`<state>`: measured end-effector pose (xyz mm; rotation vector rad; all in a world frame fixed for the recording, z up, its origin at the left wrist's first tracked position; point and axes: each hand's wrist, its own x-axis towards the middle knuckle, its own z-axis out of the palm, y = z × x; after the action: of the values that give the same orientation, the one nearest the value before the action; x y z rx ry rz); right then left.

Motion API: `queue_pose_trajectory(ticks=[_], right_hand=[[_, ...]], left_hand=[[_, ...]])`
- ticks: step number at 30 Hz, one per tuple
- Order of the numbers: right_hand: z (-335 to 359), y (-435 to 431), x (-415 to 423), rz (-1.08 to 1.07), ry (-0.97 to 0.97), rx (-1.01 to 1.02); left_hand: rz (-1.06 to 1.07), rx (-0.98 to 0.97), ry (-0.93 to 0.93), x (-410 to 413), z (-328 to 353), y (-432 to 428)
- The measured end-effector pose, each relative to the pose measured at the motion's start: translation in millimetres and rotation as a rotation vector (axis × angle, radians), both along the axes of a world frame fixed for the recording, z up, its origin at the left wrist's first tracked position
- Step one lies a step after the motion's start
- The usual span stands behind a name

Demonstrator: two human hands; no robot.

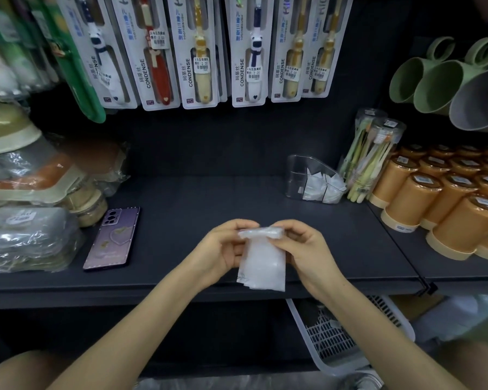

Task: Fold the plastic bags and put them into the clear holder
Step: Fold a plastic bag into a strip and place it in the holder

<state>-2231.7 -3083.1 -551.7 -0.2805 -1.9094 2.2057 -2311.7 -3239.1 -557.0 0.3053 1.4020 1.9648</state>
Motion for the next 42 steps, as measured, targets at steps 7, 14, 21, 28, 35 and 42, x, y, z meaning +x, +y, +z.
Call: queue_pose_trajectory(ticks=[7, 14, 21, 28, 35, 42], right_hand=[[1.5, 10.8, -4.4, 0.04, 0.128, 0.328], [1.9, 36.6, -5.1, 0.251, -0.049, 0.056], [-4.8, 41.4, -14.2, 0.028, -0.204, 0.206], [-9.9, 65.5, -20.8, -0.209, -0.132, 0.166], [-19.9, 89.1, -27.7, -0.234, -0.105, 0.157], [-27.2, 132.4, -45.3, -0.476, -0.082, 0.434]], left_hand=[[-0.244, -0.199, -0.085, -1.0, 9.5, -4.4], [-0.175, -0.318, 0.137, -9.5, 2.9, 0.4], [-0.159, -0.367, 0.313, -17.9, -0.5, 17.5], [-0.029, -0.357, 0.362, -26.1, -8.6, 48.4], [0.003, -0.391, 0.482, -44.6, -12.0, 92.2], [0.053, -0.508, 0.581, -87.9, -14.0, 123.8]])
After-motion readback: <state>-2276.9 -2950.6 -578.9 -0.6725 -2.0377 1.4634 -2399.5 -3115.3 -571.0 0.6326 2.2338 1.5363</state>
